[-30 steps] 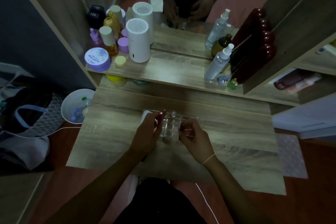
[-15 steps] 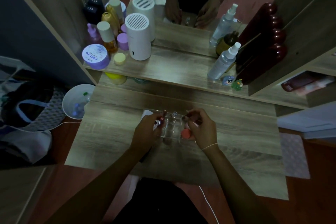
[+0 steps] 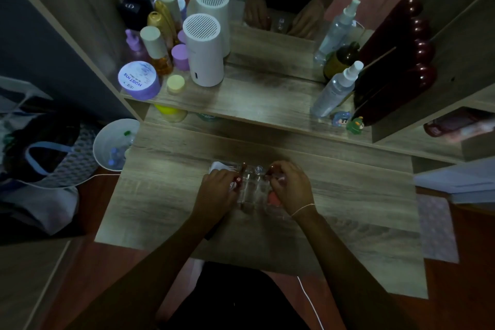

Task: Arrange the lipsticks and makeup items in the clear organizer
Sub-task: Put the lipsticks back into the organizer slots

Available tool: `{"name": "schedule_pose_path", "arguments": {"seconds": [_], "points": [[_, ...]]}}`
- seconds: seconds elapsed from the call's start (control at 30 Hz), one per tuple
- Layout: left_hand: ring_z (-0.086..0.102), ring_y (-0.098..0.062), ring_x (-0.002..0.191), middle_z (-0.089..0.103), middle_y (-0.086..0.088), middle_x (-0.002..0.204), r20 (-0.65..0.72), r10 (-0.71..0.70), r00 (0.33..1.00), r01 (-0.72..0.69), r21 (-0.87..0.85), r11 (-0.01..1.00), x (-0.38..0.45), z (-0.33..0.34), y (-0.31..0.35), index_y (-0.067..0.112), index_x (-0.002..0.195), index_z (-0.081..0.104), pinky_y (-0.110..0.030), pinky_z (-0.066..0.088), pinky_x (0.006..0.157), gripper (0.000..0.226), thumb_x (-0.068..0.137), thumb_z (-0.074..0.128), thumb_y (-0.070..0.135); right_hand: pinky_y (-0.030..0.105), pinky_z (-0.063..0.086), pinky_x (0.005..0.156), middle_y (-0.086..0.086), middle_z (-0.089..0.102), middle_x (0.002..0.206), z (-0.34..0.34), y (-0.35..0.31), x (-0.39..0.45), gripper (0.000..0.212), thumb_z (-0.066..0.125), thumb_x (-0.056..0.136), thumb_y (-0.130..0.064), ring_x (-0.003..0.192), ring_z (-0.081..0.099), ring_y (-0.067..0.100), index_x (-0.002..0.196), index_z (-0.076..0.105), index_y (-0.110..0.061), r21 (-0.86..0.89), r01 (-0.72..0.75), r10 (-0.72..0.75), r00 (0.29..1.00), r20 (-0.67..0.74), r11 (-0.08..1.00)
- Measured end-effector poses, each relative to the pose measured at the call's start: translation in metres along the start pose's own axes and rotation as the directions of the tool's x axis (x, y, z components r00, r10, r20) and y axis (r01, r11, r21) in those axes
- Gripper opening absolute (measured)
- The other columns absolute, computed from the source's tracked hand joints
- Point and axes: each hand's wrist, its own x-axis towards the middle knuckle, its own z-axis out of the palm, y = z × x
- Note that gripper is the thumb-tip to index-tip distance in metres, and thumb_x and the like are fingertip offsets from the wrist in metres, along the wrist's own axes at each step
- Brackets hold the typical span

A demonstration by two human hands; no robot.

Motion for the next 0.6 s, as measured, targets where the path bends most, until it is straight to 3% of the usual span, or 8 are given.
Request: {"name": "schedule_pose_path", "arguments": {"seconds": [0.37,0.6], "points": [[0.051,-0.024,0.11,0.061,-0.01,0.119,-0.032,0.027,0.999,-0.024,0.095,0.995,0.0015,0.002,0.0002,0.011,0.113,0.058,-0.04,0.035,0.096,0.027,0.091,0.056,0.026,0.043,0.048,0.081,0.001,0.064,0.093,0.0071,0.0031,-0.0011,0.021,0.067,0.078,-0.016,0.089,0.056,0.021,0.097,0.06,-0.021,-0.066,0.023,-0.022,1.0,0.004,0.998],[0.056,-0.03,0.102,0.065,-0.016,0.11,-0.086,0.057,0.995,-0.051,0.071,0.996,-0.0011,0.0008,0.0009,0.006,0.107,0.062,-0.044,0.038,0.091,0.025,0.09,0.059,0.024,0.043,0.048,0.082,0.0,0.066,0.097,0.0065,0.0039,-0.0035,0.027,0.068,0.078,-0.018,0.091,0.057,0.021,0.103,0.06,-0.022,-0.044,-0.009,0.009,1.0,0.001,0.999]]}}
